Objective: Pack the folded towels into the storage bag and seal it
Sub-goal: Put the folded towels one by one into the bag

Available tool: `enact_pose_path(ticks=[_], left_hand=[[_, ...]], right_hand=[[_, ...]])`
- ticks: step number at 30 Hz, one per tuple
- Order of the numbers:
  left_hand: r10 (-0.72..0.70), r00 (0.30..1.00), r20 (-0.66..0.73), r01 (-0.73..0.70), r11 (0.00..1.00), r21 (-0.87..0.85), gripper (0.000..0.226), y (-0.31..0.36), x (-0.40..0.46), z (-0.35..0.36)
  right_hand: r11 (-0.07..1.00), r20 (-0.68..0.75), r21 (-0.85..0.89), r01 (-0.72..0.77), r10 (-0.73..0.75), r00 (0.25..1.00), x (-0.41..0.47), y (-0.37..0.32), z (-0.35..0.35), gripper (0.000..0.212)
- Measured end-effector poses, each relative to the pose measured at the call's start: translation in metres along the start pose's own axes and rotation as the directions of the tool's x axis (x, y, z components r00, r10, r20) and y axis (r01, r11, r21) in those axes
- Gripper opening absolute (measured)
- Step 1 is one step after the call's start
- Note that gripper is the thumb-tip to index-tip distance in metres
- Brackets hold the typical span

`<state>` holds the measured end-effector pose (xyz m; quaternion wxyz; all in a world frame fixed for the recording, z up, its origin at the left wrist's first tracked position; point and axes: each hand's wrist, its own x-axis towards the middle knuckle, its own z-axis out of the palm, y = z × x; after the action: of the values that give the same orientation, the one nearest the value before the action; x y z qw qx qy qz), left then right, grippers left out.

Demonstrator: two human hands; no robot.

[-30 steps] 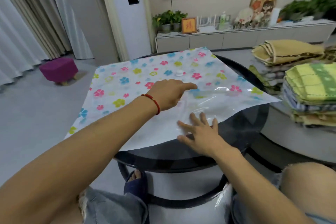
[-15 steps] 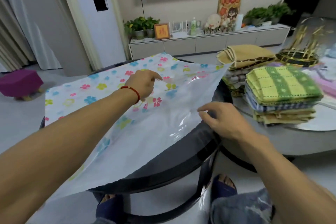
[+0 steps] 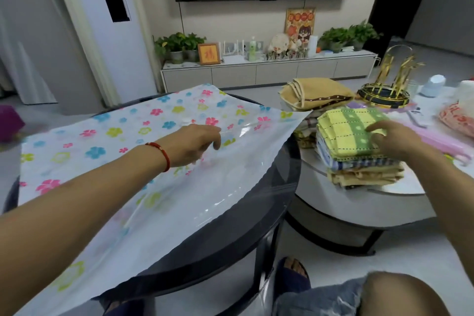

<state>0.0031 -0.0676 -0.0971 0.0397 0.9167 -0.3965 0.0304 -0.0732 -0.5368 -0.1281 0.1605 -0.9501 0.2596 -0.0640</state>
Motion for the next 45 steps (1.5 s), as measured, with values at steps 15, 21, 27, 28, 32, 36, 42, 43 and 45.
enact_pose_path(ticks=[15,21,27,28,32,36,42,43,45], left_hand=[[-0.26,0.917,0.302,0.266,0.964,0.023,0.112,-0.006,-0.001,-0.025],[-0.297,0.922,0.249,0.285,0.955,0.084,0.115,-0.009,0.002,-0.051],[-0.338,0.911,0.238,0.31,0.939,0.147,0.116,-0.011,0.002,-0.085],[-0.341,0.912,0.23,0.312,0.938,0.152,0.116,-0.012,0.002,-0.09],[-0.339,0.917,0.21,0.313,0.938,0.146,0.114,-0.017,0.001,-0.105],[-0.339,0.921,0.191,0.312,0.937,0.158,0.112,-0.022,0.001,-0.119],[-0.267,0.945,0.188,0.243,0.959,0.144,0.112,-0.016,0.001,-0.122],[-0.254,0.948,0.191,0.228,0.962,0.149,0.111,-0.015,0.0,-0.121],[-0.233,0.95,0.209,0.206,0.968,0.144,0.111,-0.014,-0.001,-0.118]], right_hand=[[0.594,0.329,0.784,-0.183,-0.147,0.933,-0.013,-0.016,-0.027,0.05],[0.371,0.293,0.922,-0.106,-0.492,0.82,-0.074,-0.051,-0.047,0.053],[0.303,0.344,0.938,-0.165,-0.781,0.522,-0.114,-0.149,-0.012,0.049],[0.283,0.339,0.941,-0.187,-0.784,0.519,-0.114,-0.174,0.002,0.049],[0.317,0.34,0.926,-0.204,-0.47,0.815,-0.112,-0.261,0.073,0.045],[0.732,0.329,0.681,-0.021,-0.28,0.902,-0.115,-0.284,0.134,0.072],[0.857,0.122,0.274,0.438,-0.482,0.868,-0.129,-0.292,0.178,0.055],[0.851,0.117,0.228,0.473,-0.506,0.854,-0.124,-0.296,0.183,0.048],[0.86,0.106,0.142,0.49,-0.505,0.856,-0.106,-0.307,0.188,0.034]])
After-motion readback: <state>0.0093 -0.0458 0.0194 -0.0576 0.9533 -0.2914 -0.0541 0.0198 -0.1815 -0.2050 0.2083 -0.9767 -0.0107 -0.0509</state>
